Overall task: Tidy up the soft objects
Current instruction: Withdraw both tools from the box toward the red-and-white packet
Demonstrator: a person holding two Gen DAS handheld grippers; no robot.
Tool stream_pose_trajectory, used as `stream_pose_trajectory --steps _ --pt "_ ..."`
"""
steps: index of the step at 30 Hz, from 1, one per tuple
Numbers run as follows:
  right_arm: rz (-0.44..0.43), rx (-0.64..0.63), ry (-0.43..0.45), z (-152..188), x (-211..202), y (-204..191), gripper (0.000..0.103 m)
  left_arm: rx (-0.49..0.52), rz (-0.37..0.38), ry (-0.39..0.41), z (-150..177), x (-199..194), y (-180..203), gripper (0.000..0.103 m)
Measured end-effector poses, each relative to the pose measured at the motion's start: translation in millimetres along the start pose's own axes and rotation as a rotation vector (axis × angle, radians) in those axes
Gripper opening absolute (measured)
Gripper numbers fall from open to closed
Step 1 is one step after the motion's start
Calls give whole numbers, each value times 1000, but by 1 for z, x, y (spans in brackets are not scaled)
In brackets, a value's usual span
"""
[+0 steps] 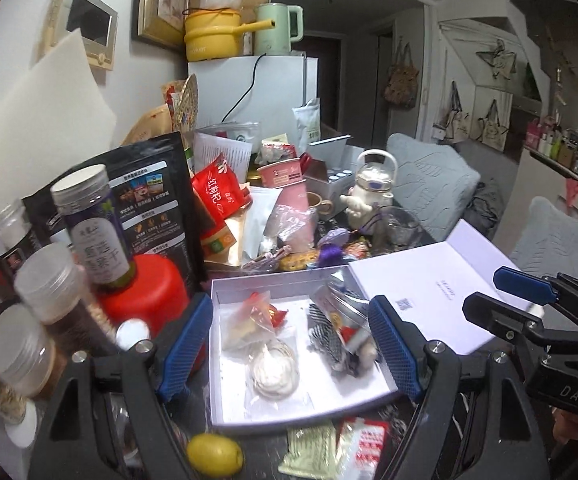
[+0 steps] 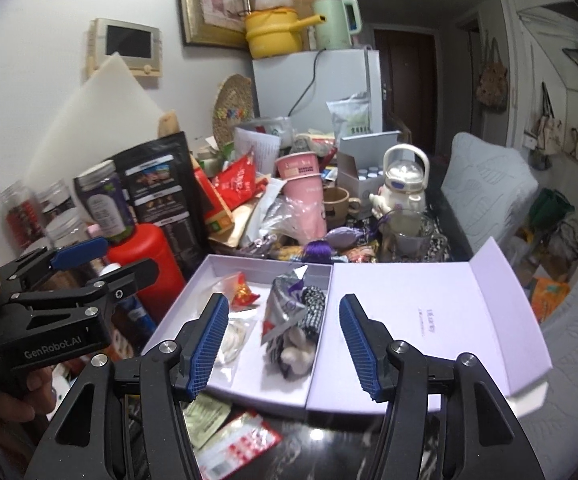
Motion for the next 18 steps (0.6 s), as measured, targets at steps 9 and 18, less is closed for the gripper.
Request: stream_pose_trajectory --steps 9,18 --pt "-10 -5 28 20 -58 -21 61 14 34 11 19 -59 8 80" --pt "-20 2 -39 65 -79 -40 61 -15 48 -29 55 -83 1 80"
Point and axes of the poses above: each gripper's, at about its wrist camera, not at the fingertips, and x roughly the way its jaws point, y to its right, z to its underside, the point moved 4 cm from there along x, roughly the way its jaws point, and after that the axes turned 13 degrees about y, right-handed, at the moved point
